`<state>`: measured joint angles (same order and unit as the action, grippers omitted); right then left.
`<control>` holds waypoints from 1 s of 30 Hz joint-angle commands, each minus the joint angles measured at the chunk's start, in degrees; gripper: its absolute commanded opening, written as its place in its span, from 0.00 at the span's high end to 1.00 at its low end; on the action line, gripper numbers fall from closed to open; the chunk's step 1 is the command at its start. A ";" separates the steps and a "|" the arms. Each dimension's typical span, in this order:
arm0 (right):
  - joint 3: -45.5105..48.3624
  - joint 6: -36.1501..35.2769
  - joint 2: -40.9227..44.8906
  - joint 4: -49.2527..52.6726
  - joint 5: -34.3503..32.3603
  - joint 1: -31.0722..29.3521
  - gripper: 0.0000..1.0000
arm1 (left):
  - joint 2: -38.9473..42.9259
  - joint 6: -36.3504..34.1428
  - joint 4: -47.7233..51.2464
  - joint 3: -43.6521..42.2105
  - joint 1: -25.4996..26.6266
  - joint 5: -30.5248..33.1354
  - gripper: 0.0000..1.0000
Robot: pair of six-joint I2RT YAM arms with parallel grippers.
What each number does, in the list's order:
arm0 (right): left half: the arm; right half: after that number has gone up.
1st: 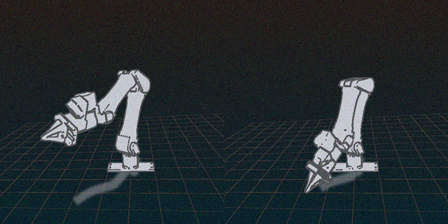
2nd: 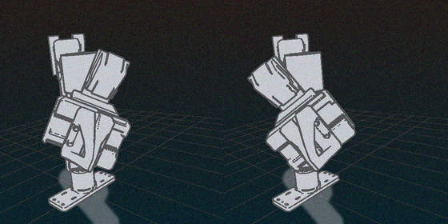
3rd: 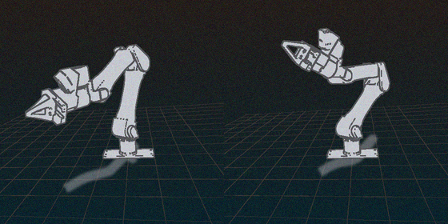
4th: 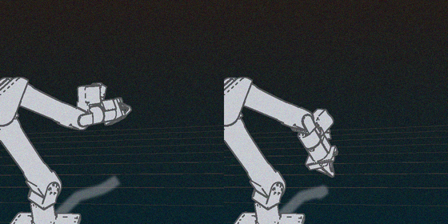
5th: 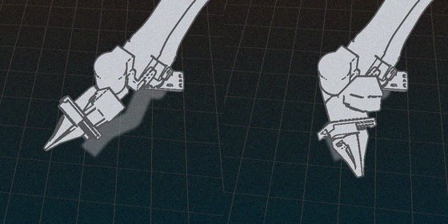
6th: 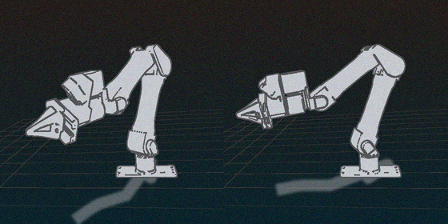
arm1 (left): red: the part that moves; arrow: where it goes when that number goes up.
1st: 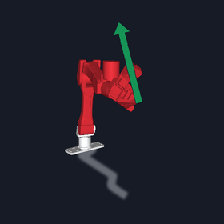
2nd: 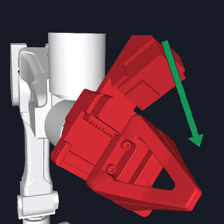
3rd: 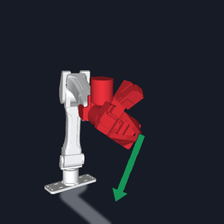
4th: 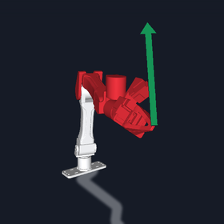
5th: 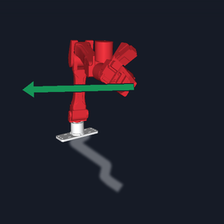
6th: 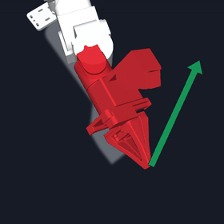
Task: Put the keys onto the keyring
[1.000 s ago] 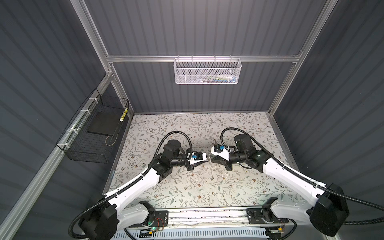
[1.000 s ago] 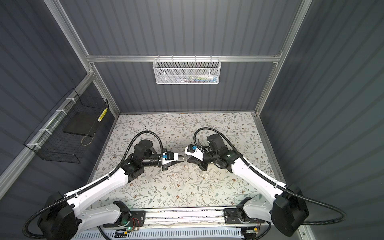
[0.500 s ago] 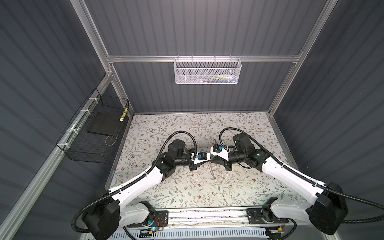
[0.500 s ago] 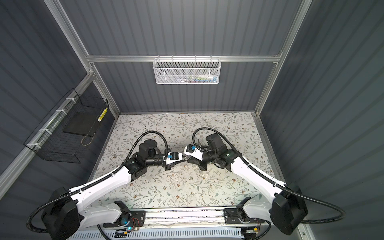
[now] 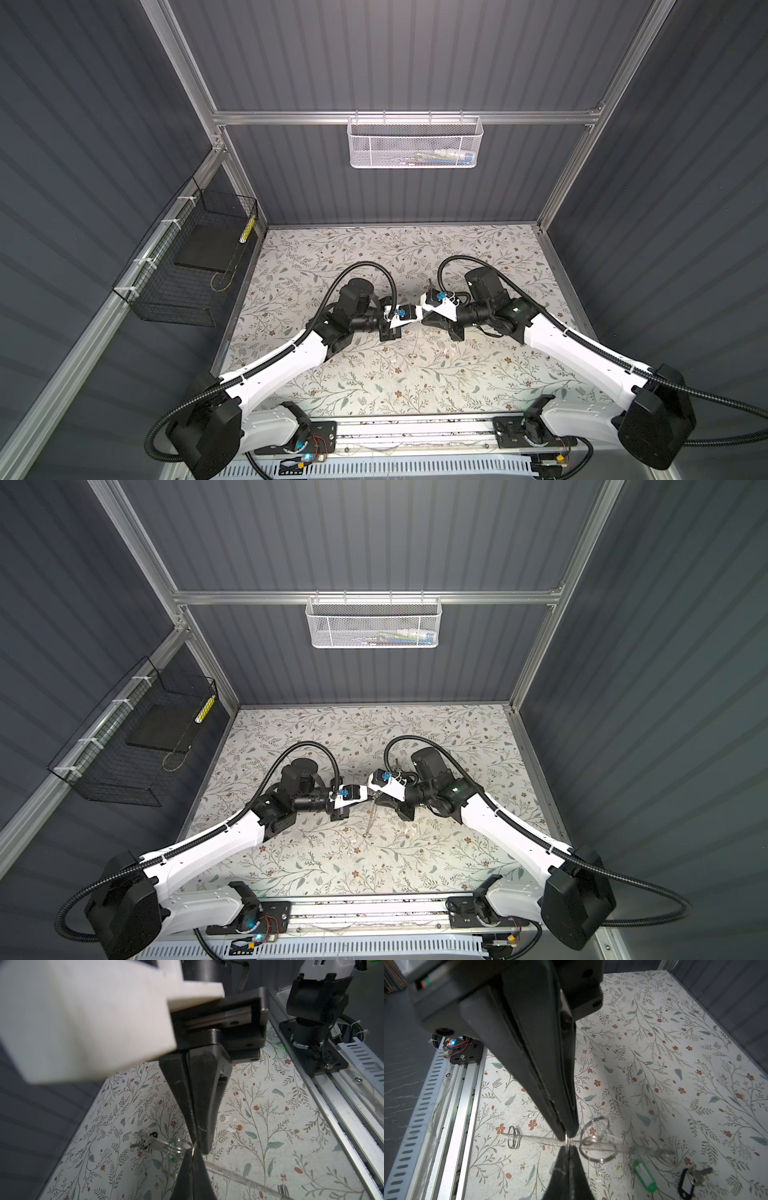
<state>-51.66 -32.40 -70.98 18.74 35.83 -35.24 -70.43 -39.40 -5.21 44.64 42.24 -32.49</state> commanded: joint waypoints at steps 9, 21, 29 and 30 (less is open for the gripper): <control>8.04 1.17 11.37 -7.60 -0.72 2.95 0.72 | 0.32 14.38 -15.95 -3.06 -2.16 -6.65 1.00; 12.68 5.30 14.41 -19.46 2.94 4.04 0.71 | -0.08 25.05 -34.51 -7.83 -4.71 -13.17 1.00; 13.52 8.09 12.72 -28.39 5.40 3.91 0.72 | -0.89 28.24 -40.47 -9.06 -4.71 -13.92 1.00; 13.53 8.31 12.54 -29.02 5.70 3.74 0.72 | -1.02 28.58 -40.97 -9.11 -4.71 -14.12 1.00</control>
<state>-38.61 -25.93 -58.08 -5.56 39.18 -31.31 -70.87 -13.21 -41.01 36.45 37.56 -45.08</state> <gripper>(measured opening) 0.280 0.046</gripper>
